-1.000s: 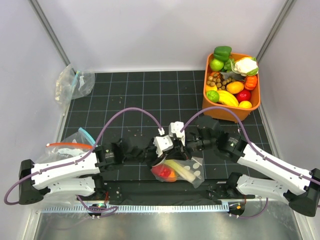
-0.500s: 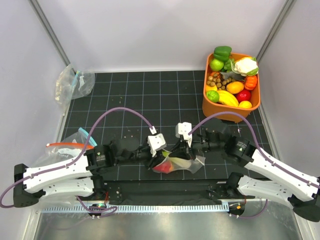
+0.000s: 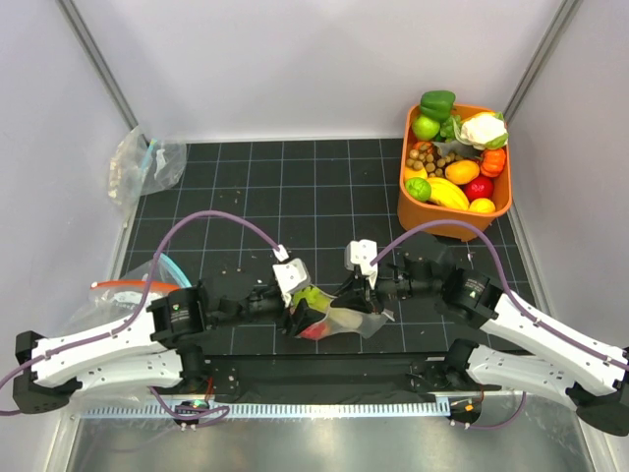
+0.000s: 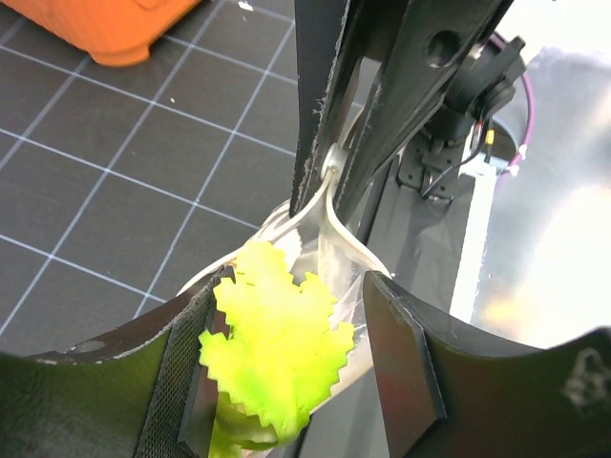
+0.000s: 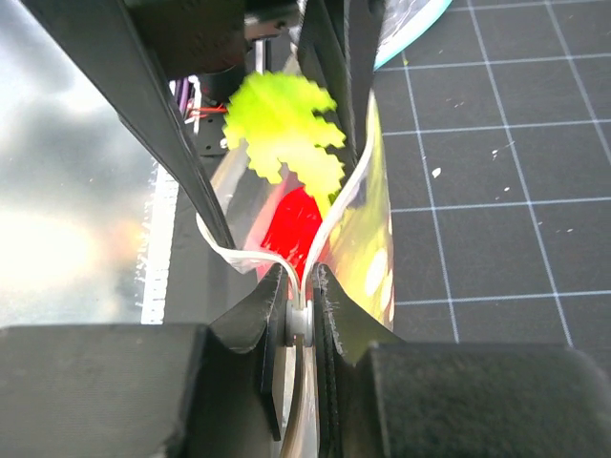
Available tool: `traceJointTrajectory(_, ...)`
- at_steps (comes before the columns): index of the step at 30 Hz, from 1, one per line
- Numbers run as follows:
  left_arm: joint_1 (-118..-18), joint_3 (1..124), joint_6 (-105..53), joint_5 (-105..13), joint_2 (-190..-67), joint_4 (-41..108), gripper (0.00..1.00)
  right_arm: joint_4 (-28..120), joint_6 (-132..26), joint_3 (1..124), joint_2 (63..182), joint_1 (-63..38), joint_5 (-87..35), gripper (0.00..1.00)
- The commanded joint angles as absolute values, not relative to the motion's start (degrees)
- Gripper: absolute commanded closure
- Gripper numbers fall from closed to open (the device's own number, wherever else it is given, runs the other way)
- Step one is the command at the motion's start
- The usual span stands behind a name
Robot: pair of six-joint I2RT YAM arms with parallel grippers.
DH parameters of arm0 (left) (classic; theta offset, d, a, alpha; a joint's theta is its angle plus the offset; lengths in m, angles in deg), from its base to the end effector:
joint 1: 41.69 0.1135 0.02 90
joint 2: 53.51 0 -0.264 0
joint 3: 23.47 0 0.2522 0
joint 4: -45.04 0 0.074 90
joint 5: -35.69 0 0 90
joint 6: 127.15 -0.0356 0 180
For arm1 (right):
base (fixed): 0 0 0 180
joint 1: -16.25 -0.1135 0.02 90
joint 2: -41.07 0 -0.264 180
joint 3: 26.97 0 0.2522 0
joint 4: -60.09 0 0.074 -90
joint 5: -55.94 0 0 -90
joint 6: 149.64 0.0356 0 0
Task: Place the food in the zip-top bag and seal the zipper
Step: Zip the zipper food storage bag at the center of the board.
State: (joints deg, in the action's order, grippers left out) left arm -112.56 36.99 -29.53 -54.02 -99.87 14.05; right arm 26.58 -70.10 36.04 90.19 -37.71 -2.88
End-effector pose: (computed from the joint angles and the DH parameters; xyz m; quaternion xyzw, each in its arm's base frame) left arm 0.0612 -0.1770 0.3342 0.4225 0.6832 -0.3784 0.4600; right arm 0.0971 0.1648 0.3386 -0.5506 0.5835 0.4097 0.4342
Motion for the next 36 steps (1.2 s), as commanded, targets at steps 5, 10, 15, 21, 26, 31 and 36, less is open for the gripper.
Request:
traceJointTrajectory(5,-112.8,37.9,-27.4,-60.6,-94.5,14.1,0.41,29.3,-70.4,36.5,89.1,-37.5,-3.9,0.99)
traceJointTrajectory(10,-112.8,38.5,-26.2,-59.8,-94.3,14.1,0.43,29.5,-69.9,36.5,89.4,-37.5,-4.7,0.99)
traceJointTrajectory(15,-112.8,39.7,-24.4,-57.4,-94.4,15.3,0.29,29.8,-69.3,36.6,90.3,-37.5,-5.1,0.99)
traceJointTrajectory(21,-112.8,43.1,-21.4,-60.3,-96.6,16.6,0.35,30.2,-69.1,36.8,91.2,-37.5,-4.2,0.99)
traceJointTrajectory(26,-112.8,47.1,-21.2,-62.7,-99.4,12.8,0.49,30.1,-69.0,36.8,91.0,-37.5,-4.5,0.99)
traceJointTrajectory(31,-112.8,45.7,-18.4,-68.1,-94.7,10.3,0.35,30.1,-68.7,36.8,90.6,-37.5,-5.1,0.99)
traceJointTrajectory(36,-112.7,44.6,-14.4,-73.2,-88.6,5.5,0.34,30.0,-68.4,36.9,91.0,-37.5,-5.8,0.99)
